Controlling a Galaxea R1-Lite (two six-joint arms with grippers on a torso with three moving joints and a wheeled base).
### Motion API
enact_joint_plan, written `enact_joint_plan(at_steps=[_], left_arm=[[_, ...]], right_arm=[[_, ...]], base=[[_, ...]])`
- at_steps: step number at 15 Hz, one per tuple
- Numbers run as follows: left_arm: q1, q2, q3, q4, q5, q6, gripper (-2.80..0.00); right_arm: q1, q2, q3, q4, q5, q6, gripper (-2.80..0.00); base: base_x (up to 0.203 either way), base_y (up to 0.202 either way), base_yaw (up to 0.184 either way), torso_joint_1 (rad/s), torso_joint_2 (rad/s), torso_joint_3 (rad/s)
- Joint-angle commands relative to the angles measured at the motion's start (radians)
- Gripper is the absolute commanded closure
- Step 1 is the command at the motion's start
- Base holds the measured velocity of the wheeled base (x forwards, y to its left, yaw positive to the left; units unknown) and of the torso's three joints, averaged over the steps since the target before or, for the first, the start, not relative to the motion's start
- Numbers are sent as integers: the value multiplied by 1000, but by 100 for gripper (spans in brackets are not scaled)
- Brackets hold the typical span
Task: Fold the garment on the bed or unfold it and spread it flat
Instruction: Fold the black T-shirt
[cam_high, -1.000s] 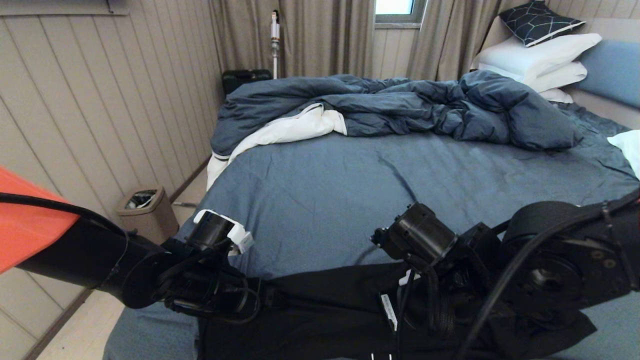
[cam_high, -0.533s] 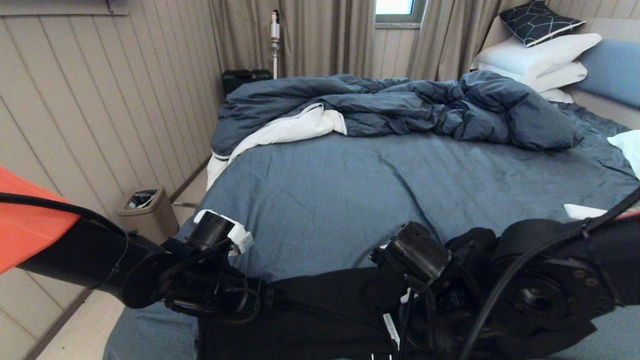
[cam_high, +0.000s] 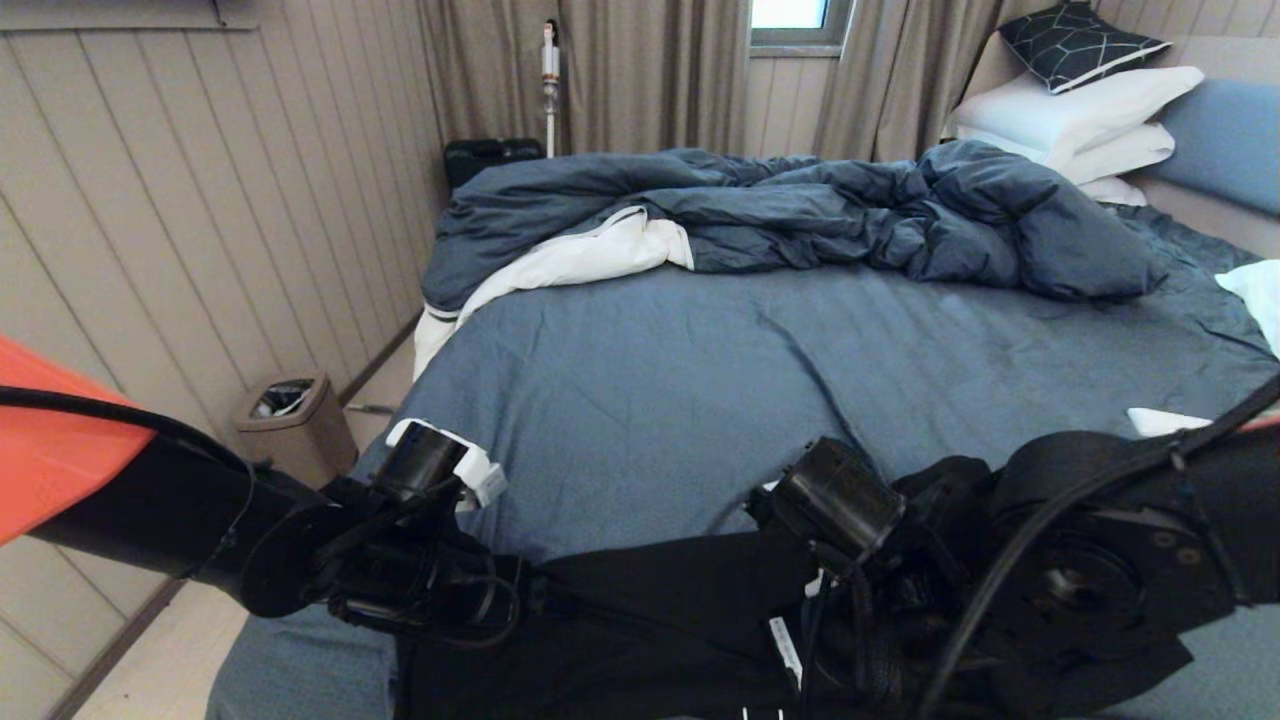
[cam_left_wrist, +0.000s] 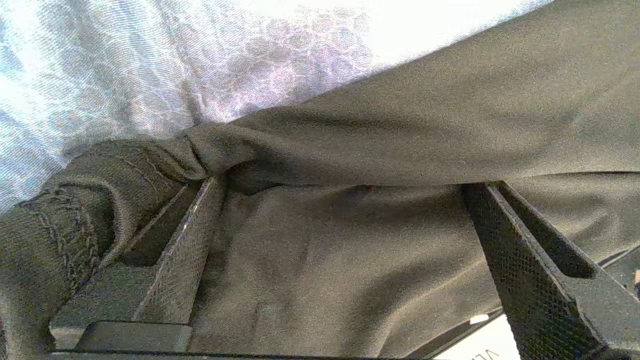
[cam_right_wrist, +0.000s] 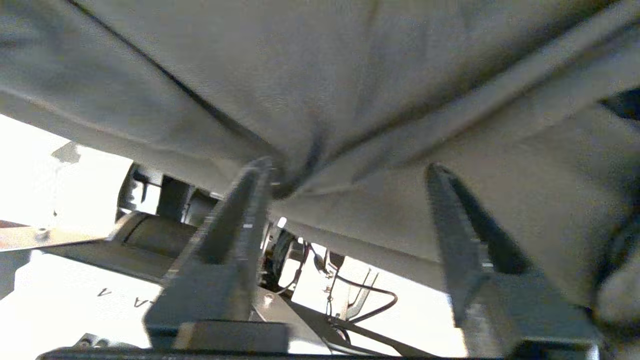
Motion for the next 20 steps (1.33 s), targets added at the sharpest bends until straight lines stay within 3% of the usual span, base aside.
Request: enact_joint_plan(at_steps=[1,4,7,8,9,12,15,18,20], left_arm=[[0,-18,1,-1,-1,-3,-280],[0,-118,17,0,1,-4,-280],[45,-207,28,-1,21,0,-280],[82,-208,24,0,22,6,0],[133,-207,17,2,23,14,0],[222,-211,-18,13,23,49,0],[248,-180,-32,14,23,52,0],[248,-150,-52,46,22,50,0],[248,-140,-56,53,20,48,0]], right_arm=[[-2,-55,-8,3,-2,0,-280],[-48,-158,-27,45,-10,-12,-280],[-194,-207,-29,78,-11,-60,-280],[-249,-215,-25,79,-11,-79,-280],[-319,-229,-14,80,-11,-104,0],[-507,-258,17,82,11,-208,0],[-693,-282,63,82,86,-319,0],[-821,-311,78,91,108,-378,0],[-858,-285,62,84,150,-393,0]], base=[[0,0,0,0,0,0],[0,0,0,0,0,0],[0,0,0,0,0,0],[0,0,0,0,0,0],[0,0,0,0,0,0],[0,0,0,0,0,0],[0,0,0,0,0,0],[0,0,0,0,0,0],[0,0,0,0,0,0]])
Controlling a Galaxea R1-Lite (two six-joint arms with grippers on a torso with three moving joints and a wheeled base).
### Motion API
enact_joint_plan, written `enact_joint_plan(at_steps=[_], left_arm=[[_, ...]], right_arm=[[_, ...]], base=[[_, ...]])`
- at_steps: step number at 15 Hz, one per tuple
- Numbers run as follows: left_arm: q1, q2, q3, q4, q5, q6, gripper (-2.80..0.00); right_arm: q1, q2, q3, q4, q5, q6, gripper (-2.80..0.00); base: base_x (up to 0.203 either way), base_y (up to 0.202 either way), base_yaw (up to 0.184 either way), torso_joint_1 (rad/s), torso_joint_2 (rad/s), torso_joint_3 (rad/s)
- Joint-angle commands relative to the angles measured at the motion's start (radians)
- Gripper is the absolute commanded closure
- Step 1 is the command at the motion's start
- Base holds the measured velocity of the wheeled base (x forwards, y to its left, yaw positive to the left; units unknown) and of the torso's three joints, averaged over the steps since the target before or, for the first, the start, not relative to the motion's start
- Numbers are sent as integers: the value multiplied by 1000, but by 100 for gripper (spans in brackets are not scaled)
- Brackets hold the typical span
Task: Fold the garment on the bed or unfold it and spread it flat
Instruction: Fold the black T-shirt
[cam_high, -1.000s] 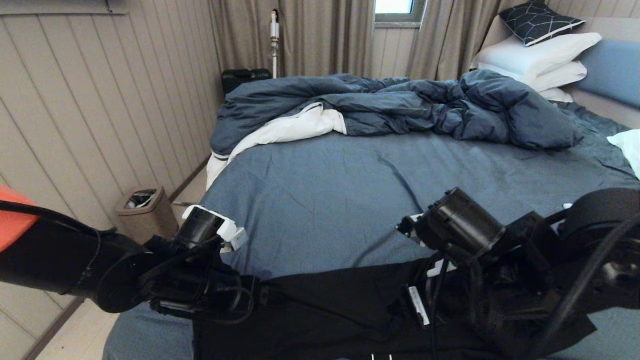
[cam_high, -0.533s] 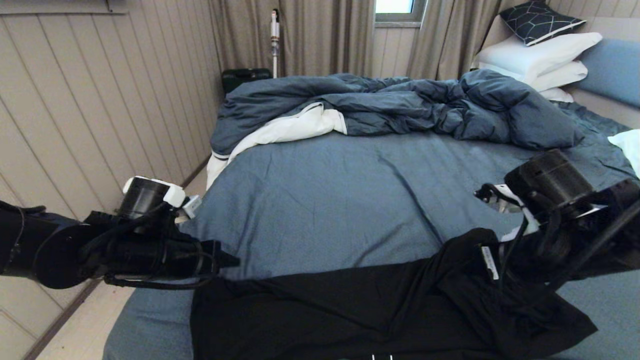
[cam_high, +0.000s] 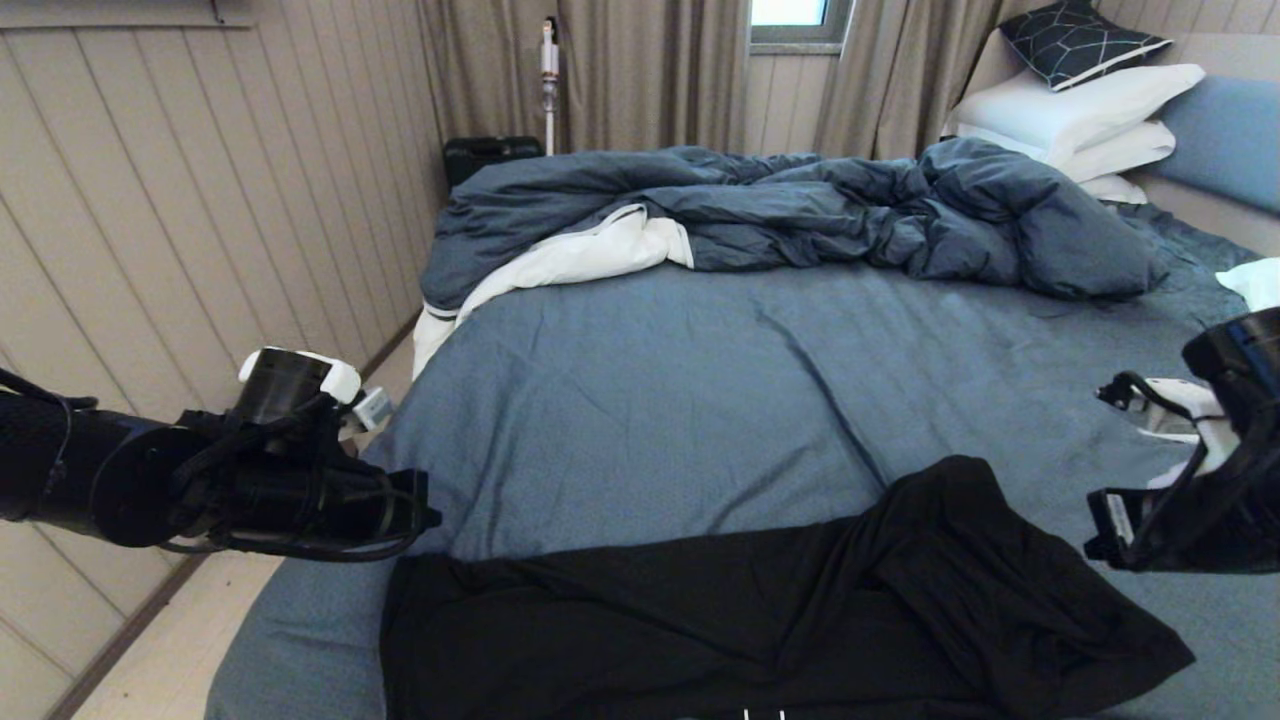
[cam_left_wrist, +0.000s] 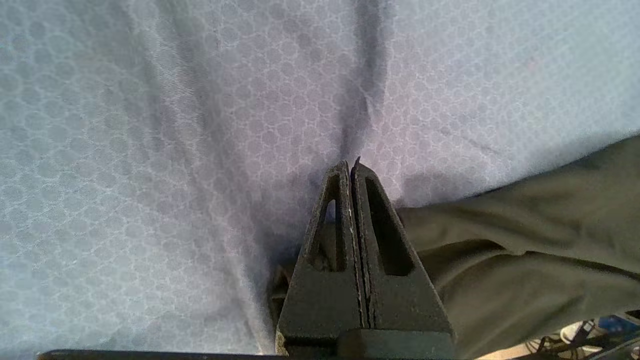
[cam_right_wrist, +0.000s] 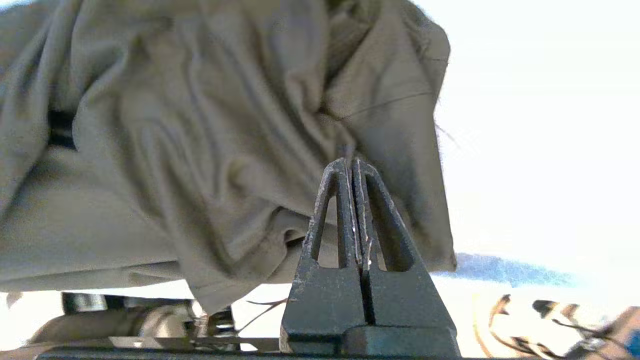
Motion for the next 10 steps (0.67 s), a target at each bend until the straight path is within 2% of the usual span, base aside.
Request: enact_joint_plan(at_steps=[1,5,10], left_arm=[[0,11,-2,-2,-2,-2,0],[-1,28,-3,-5,-5,-4,0],[-1,56,-3,-8,-5,-5,0]], right_arm=[[-18,29,-36,-6,13,7,0],[-11,226,-178,-51,17,38,0],[37,539,-494,-65,16,117,0]], base=[[0,0,0,0,0,0],[0,0,0,0,0,0],[0,0,0,0,0,0]])
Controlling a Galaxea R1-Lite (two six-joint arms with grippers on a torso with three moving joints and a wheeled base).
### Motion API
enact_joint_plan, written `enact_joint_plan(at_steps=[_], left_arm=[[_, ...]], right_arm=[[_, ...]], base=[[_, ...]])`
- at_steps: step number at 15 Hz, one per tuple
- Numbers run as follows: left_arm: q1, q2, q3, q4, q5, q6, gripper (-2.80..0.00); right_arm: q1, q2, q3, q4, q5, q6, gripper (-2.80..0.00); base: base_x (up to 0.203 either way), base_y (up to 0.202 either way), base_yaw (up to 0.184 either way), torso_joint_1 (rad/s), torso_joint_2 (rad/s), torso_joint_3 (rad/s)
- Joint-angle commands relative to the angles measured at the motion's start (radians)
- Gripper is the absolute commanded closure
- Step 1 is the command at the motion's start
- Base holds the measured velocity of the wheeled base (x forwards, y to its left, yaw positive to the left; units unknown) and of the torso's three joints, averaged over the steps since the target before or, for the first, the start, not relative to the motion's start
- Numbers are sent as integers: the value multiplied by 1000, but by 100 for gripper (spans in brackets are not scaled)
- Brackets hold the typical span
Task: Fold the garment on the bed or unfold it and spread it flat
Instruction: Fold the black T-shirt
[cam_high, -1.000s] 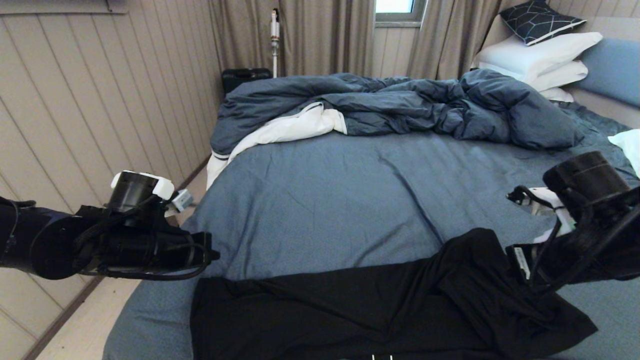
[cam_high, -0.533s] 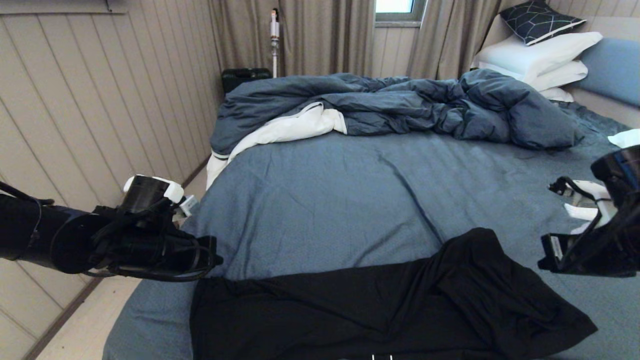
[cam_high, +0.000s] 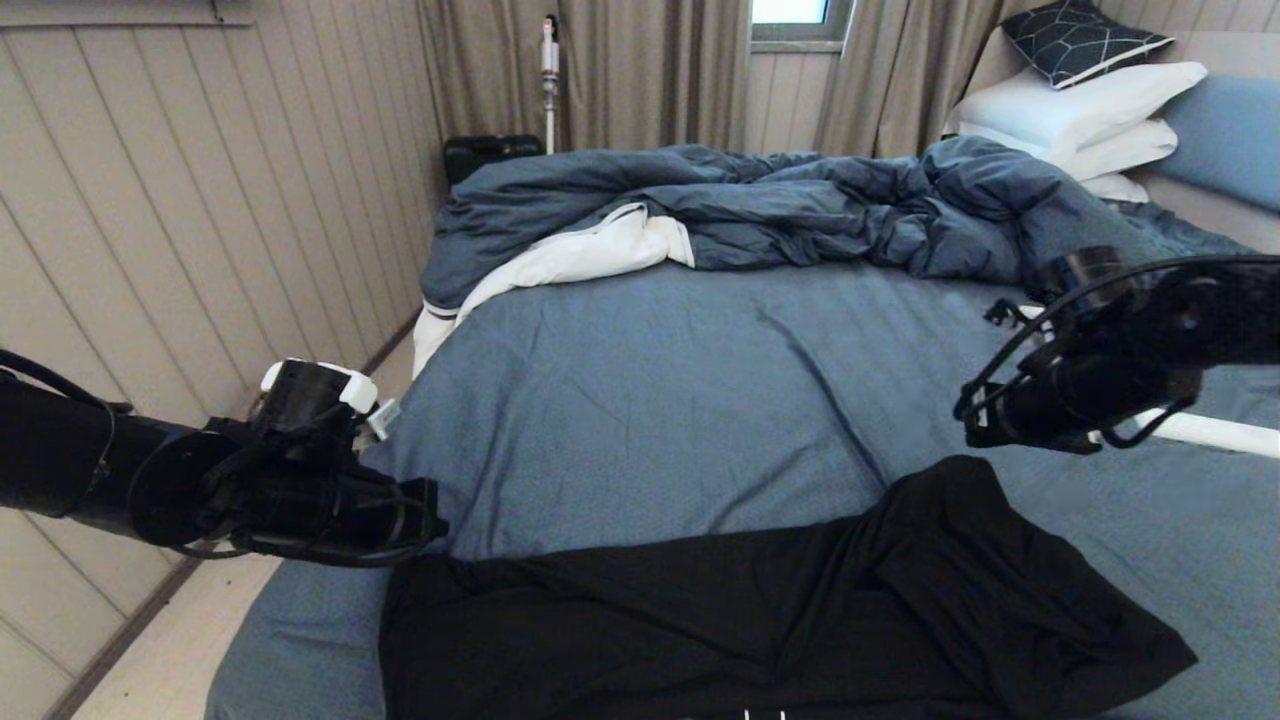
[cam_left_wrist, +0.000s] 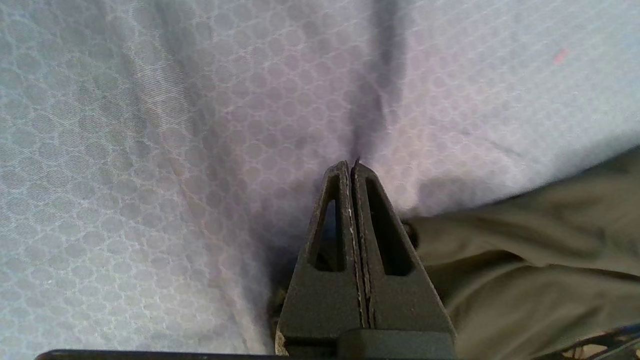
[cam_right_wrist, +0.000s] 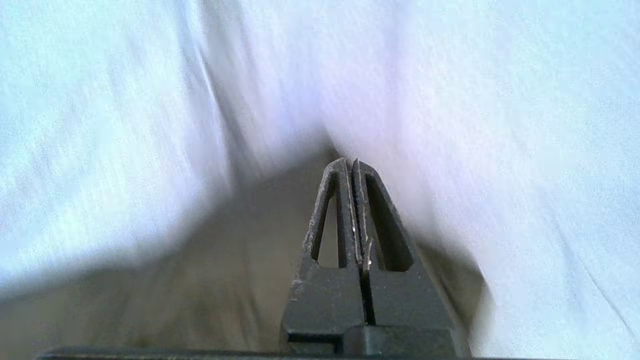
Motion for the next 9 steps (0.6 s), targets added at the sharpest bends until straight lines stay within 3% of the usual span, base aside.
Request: enact_joint_plan(at_steps=[1,5,9], left_arm=[[0,9,-1,-1,-1,-2,0],[-2,11,-1,0,-1,-2,0],[-2,11,-1,2,-2,-2,0]], right_arm=[[15,104,-51,6,0,5,0],[-1,-80,49,92,18,-28,0],[-130,-244,134,154,59,-124,0]], base=[[0,0,0,0,0,0],[0,0,0,0,0,0],[0,0,0,0,0,0]])
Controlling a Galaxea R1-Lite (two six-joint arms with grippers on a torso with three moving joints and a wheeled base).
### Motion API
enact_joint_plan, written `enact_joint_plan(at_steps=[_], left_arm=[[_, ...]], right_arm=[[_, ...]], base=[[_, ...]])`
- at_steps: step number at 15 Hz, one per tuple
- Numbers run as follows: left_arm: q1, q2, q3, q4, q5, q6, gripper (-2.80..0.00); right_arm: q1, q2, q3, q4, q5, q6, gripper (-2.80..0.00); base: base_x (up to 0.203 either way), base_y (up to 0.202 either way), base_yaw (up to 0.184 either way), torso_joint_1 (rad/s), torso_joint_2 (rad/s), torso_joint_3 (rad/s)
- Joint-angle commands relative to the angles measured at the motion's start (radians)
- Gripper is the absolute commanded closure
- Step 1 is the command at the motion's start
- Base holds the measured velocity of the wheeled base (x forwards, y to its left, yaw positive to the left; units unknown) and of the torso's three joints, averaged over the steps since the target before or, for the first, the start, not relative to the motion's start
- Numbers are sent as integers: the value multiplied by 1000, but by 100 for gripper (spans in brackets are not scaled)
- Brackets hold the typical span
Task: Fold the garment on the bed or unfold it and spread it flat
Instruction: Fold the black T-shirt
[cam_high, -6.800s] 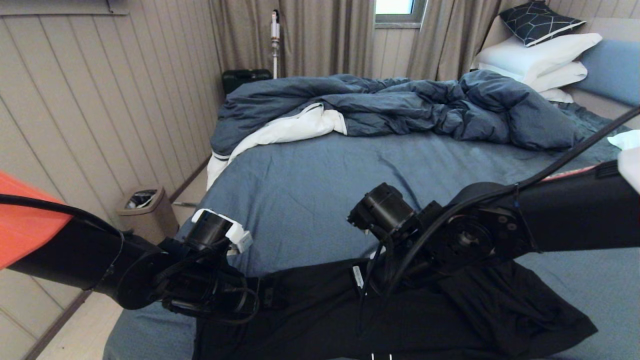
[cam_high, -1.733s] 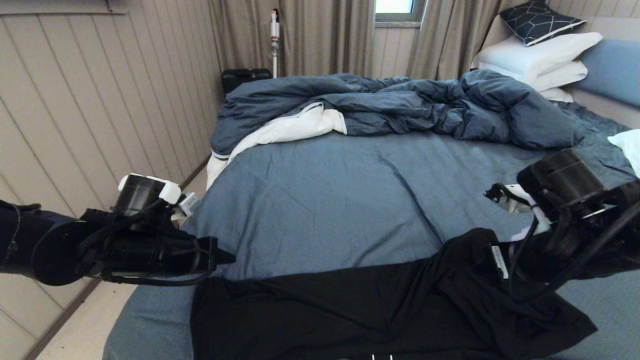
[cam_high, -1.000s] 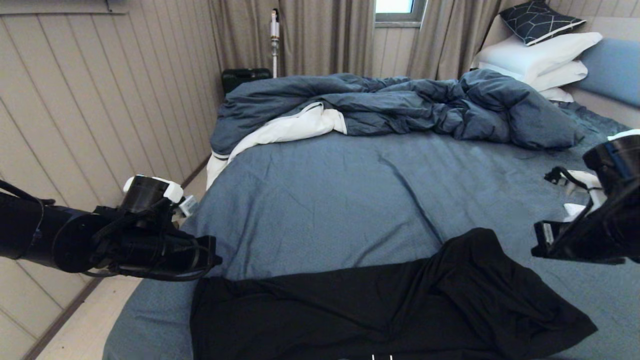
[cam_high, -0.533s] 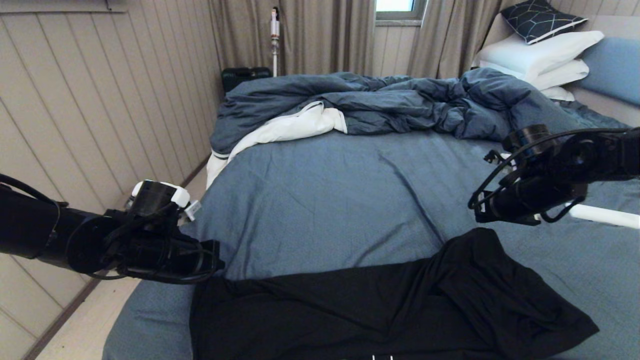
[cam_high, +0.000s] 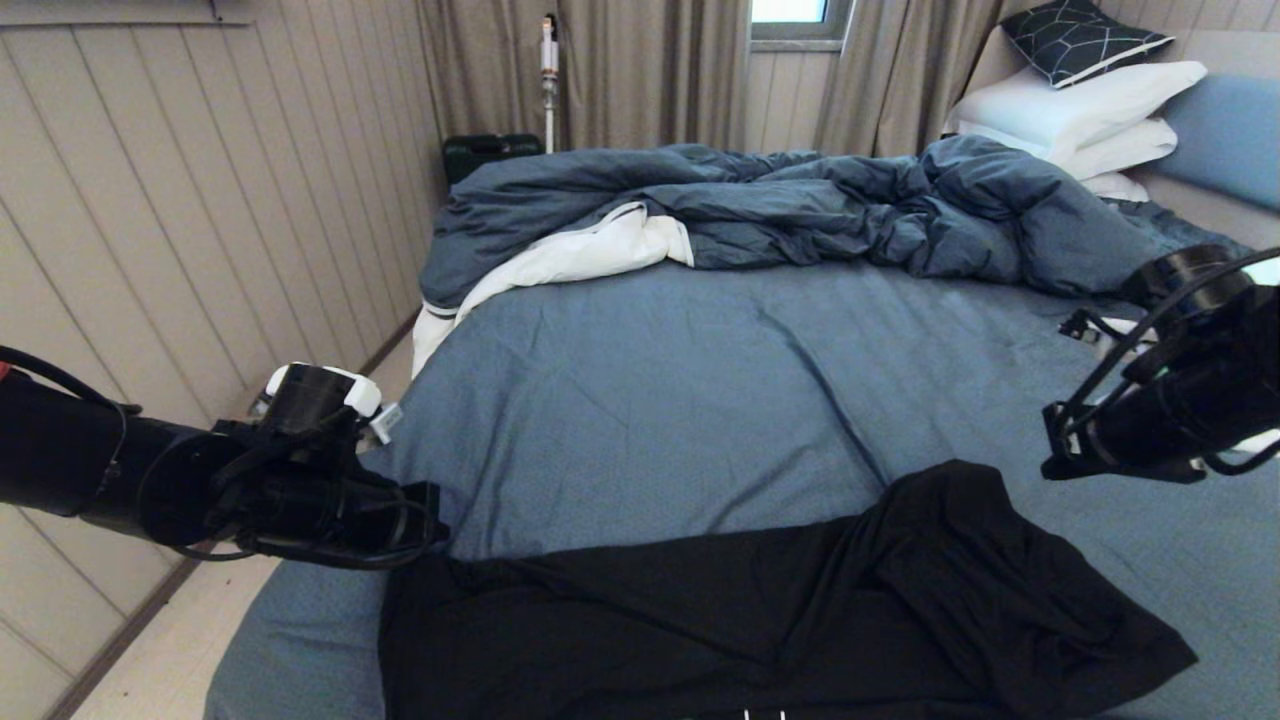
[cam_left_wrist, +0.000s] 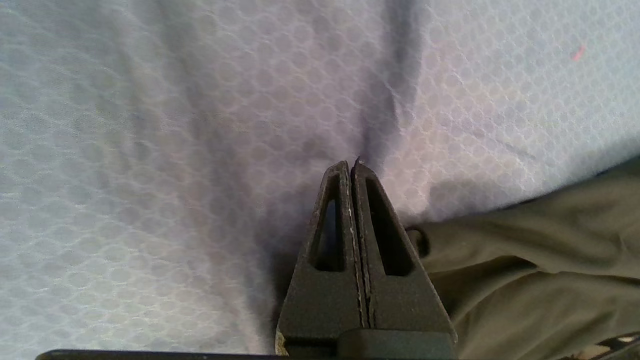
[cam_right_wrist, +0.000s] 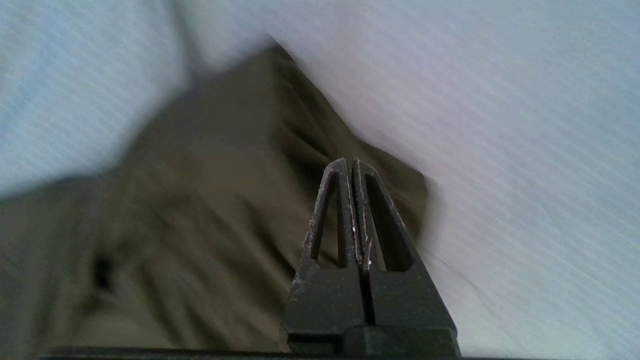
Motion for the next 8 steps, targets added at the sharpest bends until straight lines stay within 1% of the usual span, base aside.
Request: enact_joint_plan(at_steps=[1,2,5,8], left_arm=[[0,-2,0,1,-3,-2,0],[-1,1,0,0,-3,-2,0],[-3,15,-1,-3,-3,-2,0],[-3,20,-1,-4,-3,-2,0]], right_arm=[[-30,-78,42,4,5,-21,0],[-35,-79,57,2,6,-34,0],[-22,-27,43,-7,13,-25,0],[30,9,34,-10,33,-23,0]], base=[[0,0,0,0,0,0],[0,0,0,0,0,0],[0,0,0,0,0,0],[0,0,0,0,0,0]])
